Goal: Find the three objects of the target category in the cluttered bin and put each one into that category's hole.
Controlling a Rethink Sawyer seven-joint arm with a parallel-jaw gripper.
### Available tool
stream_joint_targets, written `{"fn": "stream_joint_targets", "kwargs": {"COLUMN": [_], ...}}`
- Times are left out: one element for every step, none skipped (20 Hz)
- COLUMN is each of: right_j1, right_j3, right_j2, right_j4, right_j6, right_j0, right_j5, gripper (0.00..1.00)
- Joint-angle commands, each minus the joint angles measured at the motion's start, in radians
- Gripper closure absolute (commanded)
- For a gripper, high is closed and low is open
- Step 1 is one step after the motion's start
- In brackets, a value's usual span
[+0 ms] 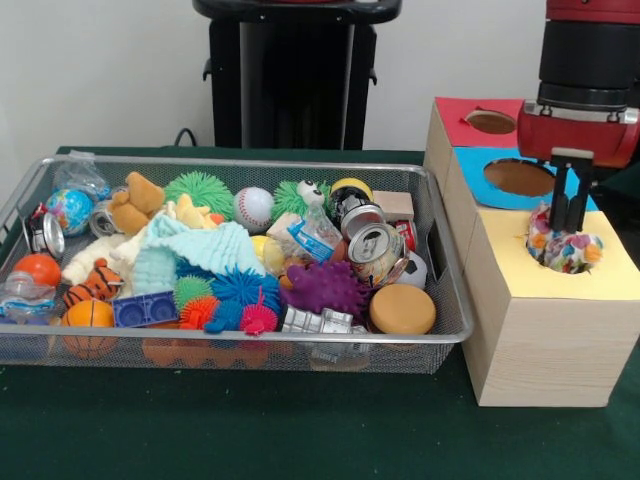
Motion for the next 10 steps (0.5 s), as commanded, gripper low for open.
{"fn": "stream_joint_targets", "kwargs": {"right_j1": [0.043,0.044,0.045,0.047,0.046,0.049,0.052,0.057,0.061,0.066], "right_j3": [0.104,0.105,0.107,0.107,0.112,0.114,0.114,0.109,0.106,0.104], "right_j2": [0.067,0.069,0.071,0.076,0.093,0.107,0.118,0.121,0.129,0.137], "right_j4": [0.019,0.022,0.023,0.022,0.017,0.012,0.006,0.001,-0.004,-0.008], "right_j6": [0.178,0.181,0.184,0.181,0.168,0.158,0.149,0.142,0.135,0.133], "right_j0": [0.005,0.006,0.006,0.003,-0.013,-0.027,-0.038,-0.042,-0.049,-0.056], "right_j5": [-0.036,-0.040,-0.046,-0.051,-0.057,-0.068,-0.076,-0.083,-0.091,-0.102], "gripper": [1.00,1.00,1.00,1.00,1.00,1.00,1.00,1.00,1.00,1.00]}}
